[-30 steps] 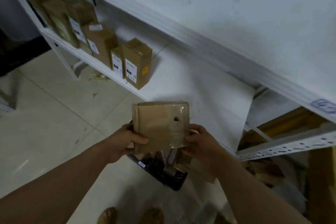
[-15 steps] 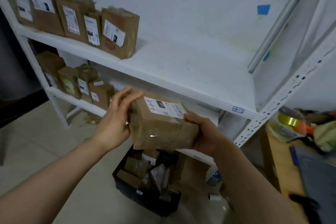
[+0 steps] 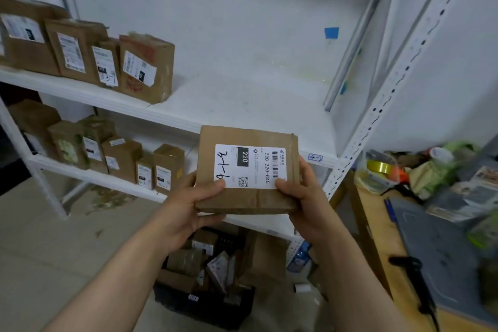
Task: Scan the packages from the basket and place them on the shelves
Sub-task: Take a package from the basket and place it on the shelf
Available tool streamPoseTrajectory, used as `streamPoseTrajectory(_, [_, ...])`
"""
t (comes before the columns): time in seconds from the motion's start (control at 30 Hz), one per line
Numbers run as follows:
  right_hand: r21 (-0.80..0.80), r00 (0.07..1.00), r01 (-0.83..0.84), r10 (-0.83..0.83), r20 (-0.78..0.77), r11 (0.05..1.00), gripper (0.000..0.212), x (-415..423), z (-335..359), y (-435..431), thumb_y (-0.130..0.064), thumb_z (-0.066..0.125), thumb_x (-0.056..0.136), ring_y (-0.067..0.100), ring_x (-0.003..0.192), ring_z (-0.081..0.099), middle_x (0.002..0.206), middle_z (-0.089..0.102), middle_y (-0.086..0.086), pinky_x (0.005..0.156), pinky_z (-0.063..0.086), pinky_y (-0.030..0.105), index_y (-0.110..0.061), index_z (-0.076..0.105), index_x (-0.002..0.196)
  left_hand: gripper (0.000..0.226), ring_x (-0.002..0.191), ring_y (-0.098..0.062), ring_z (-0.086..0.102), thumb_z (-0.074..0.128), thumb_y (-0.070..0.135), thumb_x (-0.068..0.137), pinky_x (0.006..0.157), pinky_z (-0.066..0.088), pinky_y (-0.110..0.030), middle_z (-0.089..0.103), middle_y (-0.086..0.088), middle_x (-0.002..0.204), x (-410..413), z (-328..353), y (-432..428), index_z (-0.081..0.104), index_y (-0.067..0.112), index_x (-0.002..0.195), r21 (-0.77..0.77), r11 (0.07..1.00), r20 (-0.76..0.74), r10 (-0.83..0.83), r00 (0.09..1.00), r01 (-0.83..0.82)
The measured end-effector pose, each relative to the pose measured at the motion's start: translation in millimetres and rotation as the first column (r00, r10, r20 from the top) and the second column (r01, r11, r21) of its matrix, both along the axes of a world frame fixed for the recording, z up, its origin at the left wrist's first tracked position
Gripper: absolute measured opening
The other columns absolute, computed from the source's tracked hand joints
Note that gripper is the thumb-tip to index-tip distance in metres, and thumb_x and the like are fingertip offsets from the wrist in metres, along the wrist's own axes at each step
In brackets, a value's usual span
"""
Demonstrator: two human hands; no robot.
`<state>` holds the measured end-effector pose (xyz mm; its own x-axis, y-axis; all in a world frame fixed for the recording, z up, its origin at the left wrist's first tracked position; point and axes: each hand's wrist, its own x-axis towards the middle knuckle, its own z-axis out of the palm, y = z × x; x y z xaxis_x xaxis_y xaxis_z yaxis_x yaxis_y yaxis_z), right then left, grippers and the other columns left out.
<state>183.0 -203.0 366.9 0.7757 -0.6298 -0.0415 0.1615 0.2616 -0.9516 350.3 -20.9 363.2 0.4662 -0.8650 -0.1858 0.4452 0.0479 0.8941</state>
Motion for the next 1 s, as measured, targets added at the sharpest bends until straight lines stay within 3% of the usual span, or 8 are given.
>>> streamPoseTrajectory(0.13, [-0.012, 0.999, -0.044, 0.044, -0.024, 0.999, 0.078, -12, -4, -13, -0.019, 0.078, 0.082, 0.041, 0.128, 0.057, 0.138, 0.061, 0.017, 0.107, 0.042, 0.065, -0.025, 0.039, 0.15, 0.072, 0.117, -0.033, 0.065, 0.079, 0.019, 0.067, 0.077, 0.06, -0.043, 0.07, -0.01, 0.125, -1, -6, -8, 0.055, 0.02, 0.135, -0.064, 0.997, -0.026, 0.042, 0.999, -0.044])
streamPoseTrajectory(0.27, [-0.018, 0.988, -0.074, 0.07, -0.139, 0.997, 0.088, -22, 3, -24, -0.05, 0.085, 0.073, 0.03, 0.13, 0.057, 0.143, 0.058, 0.003, 0.107, 0.042, 0.062, -0.04, 0.04, 0.148, 0.095, 0.122, -0.034, 0.062, 0.085, 0.018, 0.057, 0.089, 0.058, -0.05, 0.065, -0.01, 0.133, -12, -13, -26, 0.046, 0.02, 0.143, -0.185, 0.975, -0.14, 0.097, 0.985, -0.122])
streamPoseTrajectory(0.47, [-0.045, 0.998, -0.047, 0.045, -0.045, 0.998, 0.07, -48, 12, -56, -0.019, 0.08, 0.081, 0.034, 0.121, 0.064, 0.131, 0.065, 0.011, 0.105, 0.046, 0.062, -0.033, 0.047, 0.14, 0.115, 0.118, -0.033, 0.065, 0.102, 0.026, 0.034, 0.081, 0.059, -0.045, 0.068, -0.011, 0.129, -50, -24, -65, 0.054, 0.016, 0.138, -0.051, 0.998, -0.057, -0.047, 0.997, 0.044])
streamPoseTrajectory(0.53, [-0.05, 0.999, -0.016, 0.014, -0.047, 0.999, 0.073, -67, 10, -73, -0.015, 0.081, 0.077, 0.034, 0.12, 0.064, 0.13, 0.066, 0.012, 0.103, 0.048, 0.061, -0.034, 0.047, 0.139, 0.124, 0.117, -0.036, 0.065, 0.104, 0.032, 0.028, 0.09, 0.056, -0.051, 0.068, -0.012, 0.128, -51, -21, -79, 0.052, 0.015, 0.14, -0.051, 0.999, -0.015, -0.009, 1.0, 0.009])
streamPoseTrajectory(0.63, [-0.043, 0.997, 0.061, -0.063, -0.049, 0.997, 0.072, -98, 1, -101, -0.01, 0.079, 0.075, 0.035, 0.12, 0.064, 0.131, 0.065, 0.014, 0.1, 0.05, 0.062, -0.037, 0.051, 0.136, 0.148, 0.134, -0.027, 0.05, 0.102, 0.042, 0.021, 0.113, 0.036, -0.056, 0.05, 0.002, 0.147, -44, -16, -108, 0.03, 0.043, 0.15, 0.0, 0.996, 0.131, 0.085, 0.988, -0.086])
streamPoseTrajectory(0.77, [-0.059, 0.989, 0.123, -0.128, -0.074, 0.991, 0.072, -136, -7, -135, -0.008, 0.079, 0.074, 0.037, 0.119, 0.064, 0.132, 0.064, 0.012, 0.097, 0.052, 0.062, -0.04, 0.056, 0.133, 0.122, 0.12, -0.016, 0.063, 0.101, 0.042, 0.038, 0.099, 0.053, -0.051, 0.062, 0.011, 0.134, -69, -11, -165, 0.038, 0.041, 0.143, 0.202, 0.965, 0.421, -0.238, 0.875, 0.165])
streamPoseTrajectory(0.87, [-0.085, 0.964, 0.219, -0.229, -0.133, 0.972, 0.067, -160, -10, -161, -0.005, 0.076, 0.078, 0.03, 0.11, 0.069, 0.124, 0.07, 0.005, 0.083, 0.057, 0.046, -0.041, 0.058, 0.132, 0.097, 0.102, -0.015, 0.072, 0.094, 0.016, 0.055, 0.087, 0.06, -0.041, 0.072, 0.004, 0.116, -94, -15, -215, 0.043, 0.028, 0.137, 0.273, 0.933, 0.461, -0.341, 0.819, 0.235])
streamPoseTrajectory(1.0, [-0.019, 0.895, 0.407, -0.403, -0.19, 0.913, 0.053, -194, -32, -197, -0.007, 0.073, 0.088, 0.025, 0.107, 0.071, 0.118, 0.073, 0.003, 0.083, 0.057, 0.04, -0.033, 0.06, 0.132, 0.091, 0.103, -0.016, 0.067, 0.096, 0.016, 0.057, 0.082, 0.06, -0.036, 0.063, 0.003, 0.12, -126, -36, -276, 0.041, 0.023, 0.13, 0.353, 0.909, 0.48, -0.378, 0.792, 0.22])
